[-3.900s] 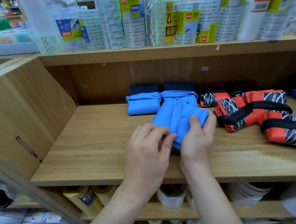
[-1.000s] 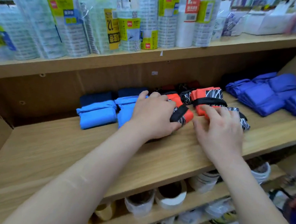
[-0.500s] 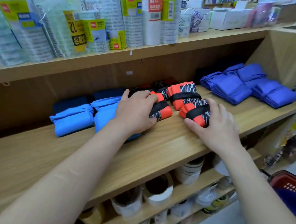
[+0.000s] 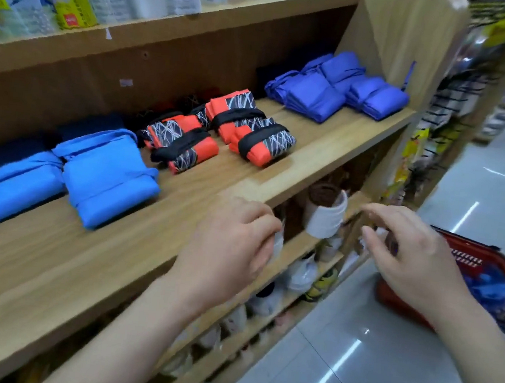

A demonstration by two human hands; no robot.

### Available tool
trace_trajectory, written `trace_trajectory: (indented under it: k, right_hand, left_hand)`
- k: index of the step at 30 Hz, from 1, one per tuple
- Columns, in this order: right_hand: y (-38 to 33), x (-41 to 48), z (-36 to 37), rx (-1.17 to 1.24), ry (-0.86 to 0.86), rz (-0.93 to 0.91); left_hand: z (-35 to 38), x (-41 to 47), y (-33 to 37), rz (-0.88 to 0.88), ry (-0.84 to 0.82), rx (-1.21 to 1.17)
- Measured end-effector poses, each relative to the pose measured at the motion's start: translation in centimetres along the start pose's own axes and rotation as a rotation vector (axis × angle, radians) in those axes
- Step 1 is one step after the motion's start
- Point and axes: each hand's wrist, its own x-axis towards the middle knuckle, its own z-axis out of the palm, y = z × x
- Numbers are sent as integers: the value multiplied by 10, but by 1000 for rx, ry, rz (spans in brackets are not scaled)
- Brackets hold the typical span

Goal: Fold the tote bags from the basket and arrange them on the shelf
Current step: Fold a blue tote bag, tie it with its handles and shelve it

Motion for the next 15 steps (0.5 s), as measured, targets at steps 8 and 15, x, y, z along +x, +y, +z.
trace_trajectory:
  k: [8,15]
  right_hand:
    - [151,-74,-54,-232,-76,126]
    - [288,-147,-117,-293,-101,543]
  left_hand:
    - [114,33,67,140,-340,-6]
    - [238,103,135,54,-456,-110]
